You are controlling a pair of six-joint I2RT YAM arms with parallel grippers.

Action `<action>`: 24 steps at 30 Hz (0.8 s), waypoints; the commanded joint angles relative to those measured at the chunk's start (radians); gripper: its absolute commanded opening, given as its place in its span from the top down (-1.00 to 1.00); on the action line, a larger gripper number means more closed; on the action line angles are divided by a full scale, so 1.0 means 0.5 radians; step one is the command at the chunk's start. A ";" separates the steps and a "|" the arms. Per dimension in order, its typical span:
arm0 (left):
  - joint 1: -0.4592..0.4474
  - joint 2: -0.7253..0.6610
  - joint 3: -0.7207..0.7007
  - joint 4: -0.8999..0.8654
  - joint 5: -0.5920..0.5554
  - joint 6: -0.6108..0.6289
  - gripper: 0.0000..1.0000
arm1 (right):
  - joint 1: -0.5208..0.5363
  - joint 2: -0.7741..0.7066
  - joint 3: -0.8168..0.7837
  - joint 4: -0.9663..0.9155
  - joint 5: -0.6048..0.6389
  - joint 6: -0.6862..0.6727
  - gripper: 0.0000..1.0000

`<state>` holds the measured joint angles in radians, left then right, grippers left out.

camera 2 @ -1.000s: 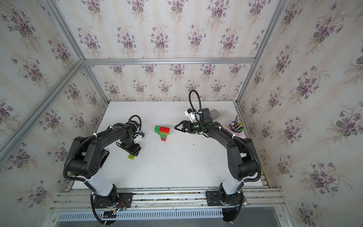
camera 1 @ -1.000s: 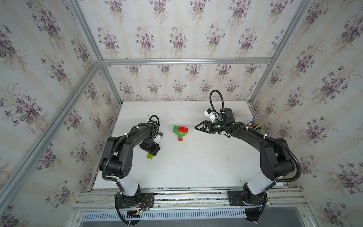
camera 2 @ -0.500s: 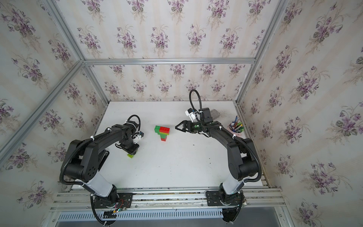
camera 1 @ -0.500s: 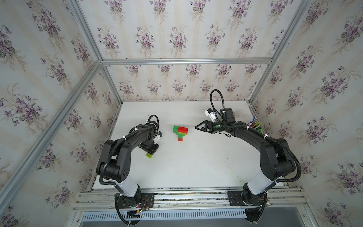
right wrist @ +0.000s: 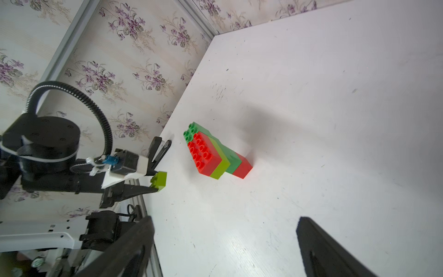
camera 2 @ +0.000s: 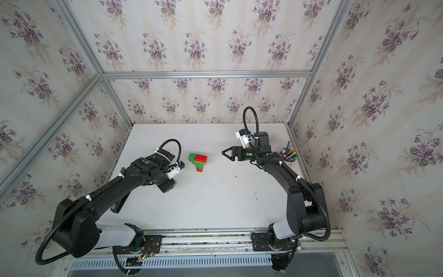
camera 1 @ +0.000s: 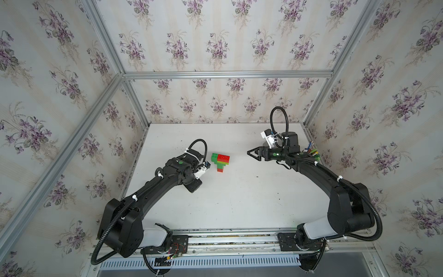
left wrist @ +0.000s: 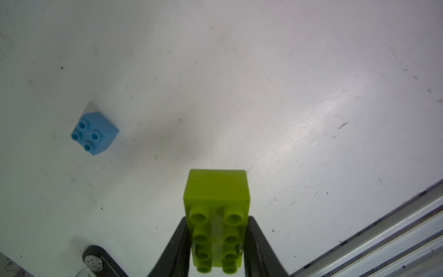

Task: Assemble a spoon with lego
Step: Place the lego brick at the center of the board.

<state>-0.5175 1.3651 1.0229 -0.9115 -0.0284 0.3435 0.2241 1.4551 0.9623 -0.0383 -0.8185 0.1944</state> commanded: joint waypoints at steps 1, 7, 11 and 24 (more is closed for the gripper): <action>-0.249 0.072 0.082 -0.023 0.028 -0.066 0.51 | -0.001 -0.118 -0.108 0.210 0.133 -0.243 -0.93; -0.636 0.508 0.343 0.114 -0.033 -0.038 0.53 | -0.038 -0.342 -0.289 0.340 0.343 -0.502 -0.99; -0.720 0.734 0.466 0.210 -0.048 -0.008 0.54 | -0.105 -0.406 -0.306 0.318 0.401 -0.528 -0.99; -0.827 1.038 0.509 0.405 -0.085 -0.017 0.32 | -0.166 -0.408 -0.323 0.343 0.414 -0.509 -0.99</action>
<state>-0.9298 1.8782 1.2797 -0.7391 -0.0666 0.3386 0.1417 1.2461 0.7982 0.1066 -0.6106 -0.0483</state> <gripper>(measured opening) 0.347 0.997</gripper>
